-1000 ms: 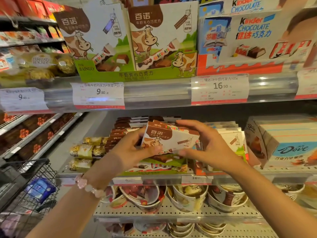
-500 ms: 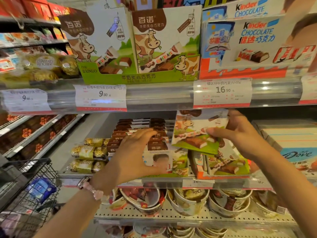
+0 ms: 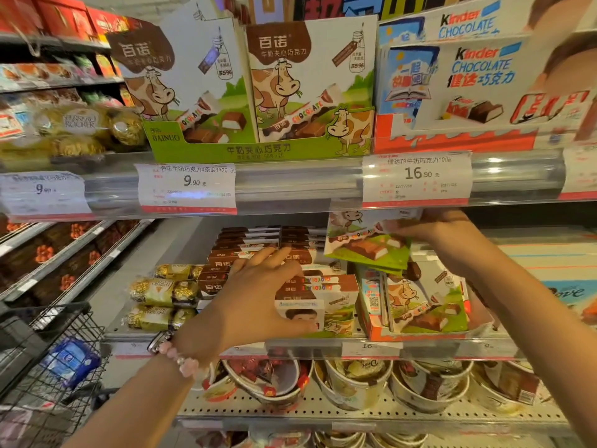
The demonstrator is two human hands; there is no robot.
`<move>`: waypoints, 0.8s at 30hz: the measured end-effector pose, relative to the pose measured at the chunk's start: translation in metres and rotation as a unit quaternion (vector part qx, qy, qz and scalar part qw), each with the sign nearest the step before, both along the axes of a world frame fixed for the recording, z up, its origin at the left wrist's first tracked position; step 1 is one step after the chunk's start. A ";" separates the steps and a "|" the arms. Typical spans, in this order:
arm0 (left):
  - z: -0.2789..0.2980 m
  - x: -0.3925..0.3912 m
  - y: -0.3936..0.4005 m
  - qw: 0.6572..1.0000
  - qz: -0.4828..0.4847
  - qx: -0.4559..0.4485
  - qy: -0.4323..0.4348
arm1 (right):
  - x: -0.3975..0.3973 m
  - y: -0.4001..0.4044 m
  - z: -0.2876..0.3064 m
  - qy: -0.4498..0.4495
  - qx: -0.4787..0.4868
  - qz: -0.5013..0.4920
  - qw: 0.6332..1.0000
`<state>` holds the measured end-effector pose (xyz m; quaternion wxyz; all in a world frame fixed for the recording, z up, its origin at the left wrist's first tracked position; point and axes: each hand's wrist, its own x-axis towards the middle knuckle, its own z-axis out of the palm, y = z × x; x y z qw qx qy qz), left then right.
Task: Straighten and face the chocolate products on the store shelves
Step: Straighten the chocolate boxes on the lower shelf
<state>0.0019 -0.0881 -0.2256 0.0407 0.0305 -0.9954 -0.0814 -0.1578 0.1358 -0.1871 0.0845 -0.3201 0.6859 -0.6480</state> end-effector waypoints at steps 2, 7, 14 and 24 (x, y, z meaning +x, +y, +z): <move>0.000 0.000 0.000 1.000 0.000 -0.003 0.000 | -0.002 -0.012 -0.003 -0.020 0.012 0.008 1.000; -0.001 0.002 0.000 1.000 -0.008 -0.012 0.005 | -0.003 -0.033 -0.011 -0.035 0.045 0.015 0.998; 0.002 0.004 -0.003 0.994 -0.045 -0.063 0.071 | -0.011 -0.033 -0.010 -0.032 0.023 0.004 0.999; 0.008 -0.009 -0.011 0.998 -0.061 -0.001 0.001 | -0.002 -0.041 -0.020 0.112 0.137 -0.002 0.984</move>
